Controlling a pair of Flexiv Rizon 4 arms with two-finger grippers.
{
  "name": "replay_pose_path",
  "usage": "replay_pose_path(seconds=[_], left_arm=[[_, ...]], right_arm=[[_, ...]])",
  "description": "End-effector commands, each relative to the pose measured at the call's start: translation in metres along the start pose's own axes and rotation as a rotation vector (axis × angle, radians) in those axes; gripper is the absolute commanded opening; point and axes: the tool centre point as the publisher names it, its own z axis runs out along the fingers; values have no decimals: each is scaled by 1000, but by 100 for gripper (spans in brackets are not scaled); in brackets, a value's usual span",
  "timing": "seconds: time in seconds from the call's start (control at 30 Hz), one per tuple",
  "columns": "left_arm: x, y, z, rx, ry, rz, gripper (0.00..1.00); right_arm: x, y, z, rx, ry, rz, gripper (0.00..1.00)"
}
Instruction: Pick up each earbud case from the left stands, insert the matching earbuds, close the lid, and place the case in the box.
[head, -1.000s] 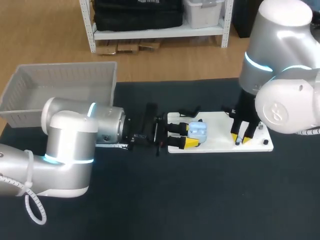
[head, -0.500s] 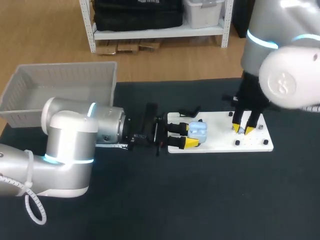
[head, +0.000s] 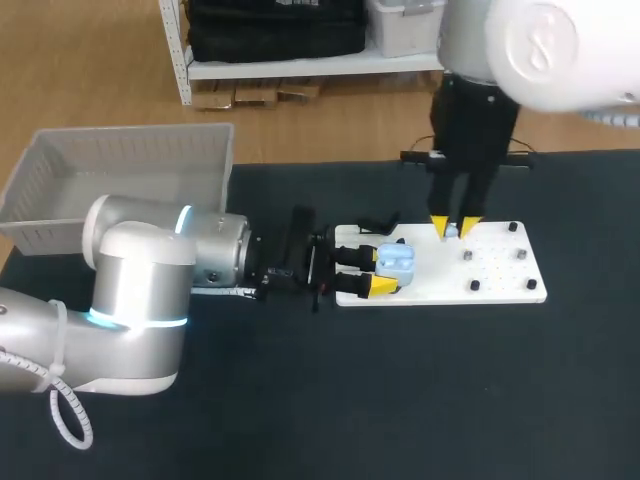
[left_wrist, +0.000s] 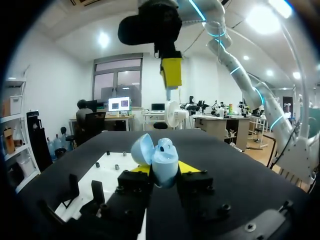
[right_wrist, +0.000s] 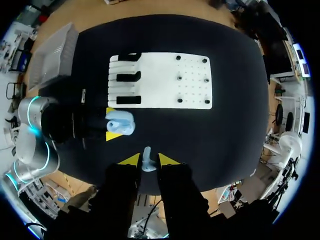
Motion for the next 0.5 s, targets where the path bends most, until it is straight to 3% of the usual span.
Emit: replay_pose_path(seconds=[0.03,0.33,0.5], left_arm=[[1,0,0,0,-1,1,0],[1,0,0,0,-1,1,0],[1,0,0,0,-1,1,0]], right_arm=[[-6,7,-1,21,11,3,0],[-6,7,-1,21,11,3,0],[-14,30,4,92,-12,-85,0]])
